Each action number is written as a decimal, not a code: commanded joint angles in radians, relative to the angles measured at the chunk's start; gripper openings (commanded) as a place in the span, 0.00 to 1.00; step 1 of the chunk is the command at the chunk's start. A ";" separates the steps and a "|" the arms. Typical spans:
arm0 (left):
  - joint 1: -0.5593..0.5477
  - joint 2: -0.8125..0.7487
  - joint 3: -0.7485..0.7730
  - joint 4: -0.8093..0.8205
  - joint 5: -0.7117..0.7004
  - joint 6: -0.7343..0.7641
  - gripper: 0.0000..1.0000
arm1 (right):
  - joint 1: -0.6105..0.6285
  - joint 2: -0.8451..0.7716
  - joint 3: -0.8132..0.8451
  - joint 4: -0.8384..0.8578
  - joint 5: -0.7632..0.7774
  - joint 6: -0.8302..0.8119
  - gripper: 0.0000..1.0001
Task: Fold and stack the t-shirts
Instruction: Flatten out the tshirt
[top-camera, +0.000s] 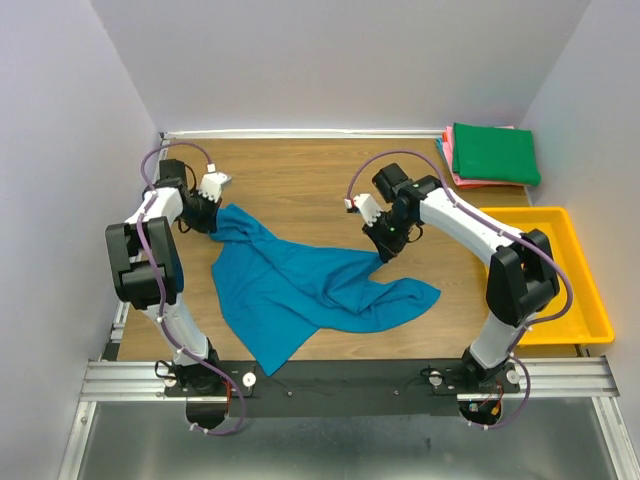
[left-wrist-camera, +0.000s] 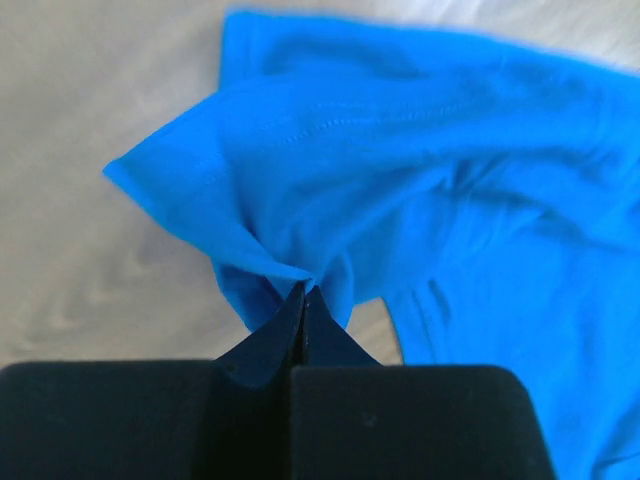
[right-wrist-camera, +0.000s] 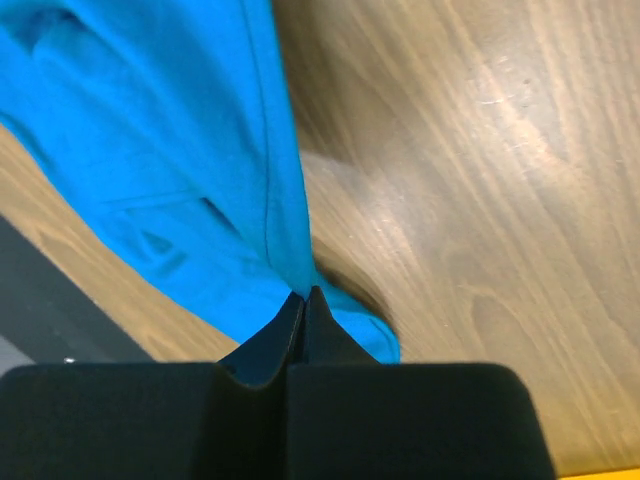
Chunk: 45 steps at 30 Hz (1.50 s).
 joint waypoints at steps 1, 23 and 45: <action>0.041 -0.022 -0.039 0.075 -0.096 -0.002 0.00 | 0.003 0.020 -0.007 -0.060 -0.076 -0.013 0.01; 0.078 0.200 0.191 0.048 0.005 -0.192 0.42 | 0.003 0.069 0.008 -0.087 -0.116 -0.005 0.01; -0.073 0.286 0.168 0.106 -0.262 -0.177 0.15 | 0.000 0.083 0.062 -0.092 -0.024 0.001 0.01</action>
